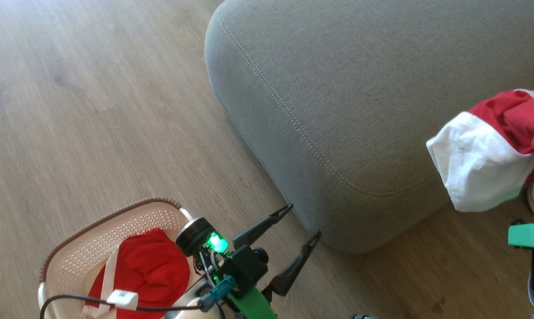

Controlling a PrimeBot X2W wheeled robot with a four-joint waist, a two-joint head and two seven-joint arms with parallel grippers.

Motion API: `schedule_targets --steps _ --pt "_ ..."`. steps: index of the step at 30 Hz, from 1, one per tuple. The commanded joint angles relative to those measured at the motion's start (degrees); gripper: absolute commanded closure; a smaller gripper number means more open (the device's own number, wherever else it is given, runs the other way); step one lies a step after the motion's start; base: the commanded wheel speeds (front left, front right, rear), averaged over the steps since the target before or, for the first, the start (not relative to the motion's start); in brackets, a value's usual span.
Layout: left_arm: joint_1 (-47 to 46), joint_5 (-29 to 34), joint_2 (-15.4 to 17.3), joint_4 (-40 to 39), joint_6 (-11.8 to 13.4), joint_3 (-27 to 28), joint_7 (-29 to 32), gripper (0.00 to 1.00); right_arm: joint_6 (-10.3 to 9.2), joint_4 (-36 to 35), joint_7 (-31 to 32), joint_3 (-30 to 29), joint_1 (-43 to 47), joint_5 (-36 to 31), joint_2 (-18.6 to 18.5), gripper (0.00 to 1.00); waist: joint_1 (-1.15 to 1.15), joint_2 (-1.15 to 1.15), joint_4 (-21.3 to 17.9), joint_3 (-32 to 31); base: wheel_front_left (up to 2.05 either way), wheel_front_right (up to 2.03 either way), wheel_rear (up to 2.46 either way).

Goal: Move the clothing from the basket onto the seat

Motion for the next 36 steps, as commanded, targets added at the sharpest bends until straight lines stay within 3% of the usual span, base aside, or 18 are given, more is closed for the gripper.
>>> schedule_targets --steps 1,14,19,23,32,36 --pt "-2.25 -0.29 0.49 -1.86 -0.04 1.13 -0.29 0.0 -0.01 -2.49 -0.13 1.02 -0.99 0.41 -0.39 1.0 0.0 0.0 -0.11 0.13 0.0 0.0 0.0" --pt "-2.53 -1.19 1.42 -1.51 -0.05 0.16 -0.29 0.0 -0.01 -2.33 -0.13 1.03 -1.16 0.89 -0.27 1.0 0.0 0.0 -0.44 0.25 0.0 0.0 0.0" --pt "-2.32 -0.3 2.74 -2.33 -0.05 0.95 -0.29 0.0 -0.01 0.26 -0.13 -0.17 -5.98 2.91 -0.27 1.0 0.0 0.0 -0.73 3.68 0.0 0.0 0.0" --pt "-3.01 0.82 5.25 -3.7 -0.05 1.58 -0.29 0.0 -0.01 2.63 -0.13 0.2 -11.92 3.1 -0.58 1.0 0.0 0.0 -1.03 9.34 0.0 0.0 0.0" --pt "-8.85 1.16 12.79 -6.39 -0.05 -1.72 -0.29 0.0 -0.01 5.3 -0.13 -1.06 -27.22 1.87 -3.59 1.0 0.0 0.0 2.77 22.56 0.0 0.0 0.0" --pt "-10.17 0.91 15.71 -7.18 -0.05 -2.69 -0.29 0.0 -0.01 8.66 -0.13 -4.07 -36.09 2.47 -5.02 1.0 0.0 0.0 3.9 26.46 0.0 0.0 0.0"
